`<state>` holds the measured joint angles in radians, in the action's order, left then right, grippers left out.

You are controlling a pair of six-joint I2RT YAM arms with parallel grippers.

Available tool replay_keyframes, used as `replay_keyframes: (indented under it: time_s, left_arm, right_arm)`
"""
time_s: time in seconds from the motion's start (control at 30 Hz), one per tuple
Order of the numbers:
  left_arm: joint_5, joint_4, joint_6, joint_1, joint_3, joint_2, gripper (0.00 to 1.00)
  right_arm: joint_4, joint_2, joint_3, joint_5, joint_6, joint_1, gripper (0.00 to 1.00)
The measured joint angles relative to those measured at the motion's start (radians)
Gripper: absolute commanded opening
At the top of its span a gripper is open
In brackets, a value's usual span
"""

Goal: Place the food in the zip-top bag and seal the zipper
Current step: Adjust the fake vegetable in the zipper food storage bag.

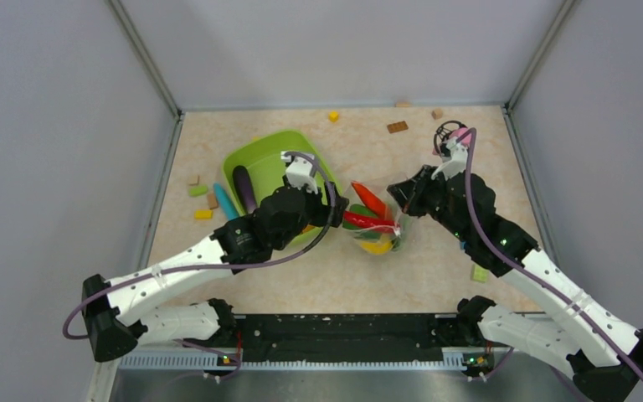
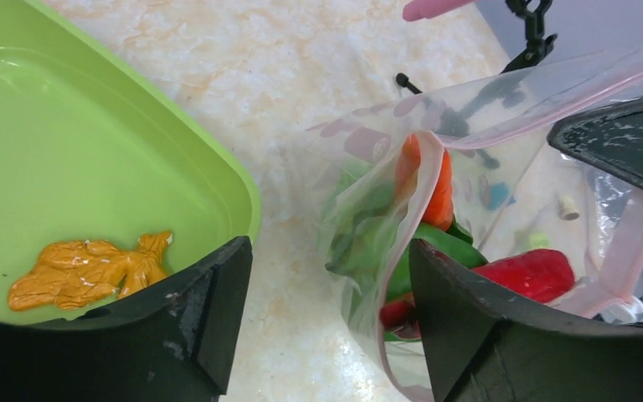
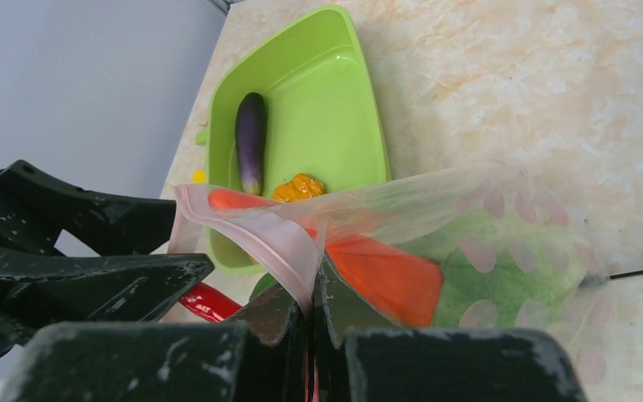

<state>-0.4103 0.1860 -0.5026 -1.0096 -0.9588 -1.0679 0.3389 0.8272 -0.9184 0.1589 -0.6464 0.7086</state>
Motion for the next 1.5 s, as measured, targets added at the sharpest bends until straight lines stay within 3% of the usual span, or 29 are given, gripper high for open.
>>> replay_keyframes:
  time_s: [0.33, 0.53, 0.63, 0.77, 0.93, 1.1, 1.2, 1.33, 1.43, 1.5]
  left_arm:
    - [0.002, 0.032, 0.011, 0.000, -0.051, -0.104, 0.00]
    - [-0.008, 0.068, 0.026, 0.000, -0.120, -0.138, 0.00]
    - [-0.020, 0.118, 0.030, 0.000, -0.175, -0.172, 0.00]
    - [-0.041, 0.218, 0.039, 0.000, -0.283, -0.232, 0.00]
    - [-0.105, 0.332, 0.061, 0.000, -0.453, -0.320, 0.00]
    - [-0.134, 0.358, 0.064, 0.000, -0.481, -0.361, 0.00]
    - [-0.161, 0.361, 0.060, 0.000, -0.483, -0.383, 0.00]
    - [-0.204, 0.348, 0.055, -0.004, -0.488, -0.406, 0.00]
    - [-0.235, 0.337, 0.051, -0.007, -0.499, -0.417, 0.00]
    - [-0.257, 0.335, 0.049, -0.010, -0.505, -0.418, 0.00]
  right_arm:
    - [0.005, 0.000, 0.000, -0.027, 0.024, 0.000, 0.00]
    - [0.006, 0.027, 0.000, -0.150, 0.138, 0.000, 0.02]
    - [0.015, 0.049, 0.000, -0.216, 0.209, 0.000, 0.14]
    - [0.021, 0.054, 0.000, -0.261, 0.275, 0.000, 0.40]
    - [0.025, 0.029, 0.000, -0.240, 0.306, 0.000, 0.48]
    - [0.028, -0.032, 0.002, -0.167, 0.264, 0.000, 0.49]
    - [0.044, -0.042, 0.005, -0.138, 0.216, 0.000, 0.45]
    - [0.083, -0.037, 0.029, -0.099, 0.163, 0.000, 0.24]
    - [0.107, -0.025, 0.038, -0.082, 0.131, 0.000, 0.00]
    - [0.114, -0.013, 0.040, -0.074, 0.115, 0.000, 0.00]
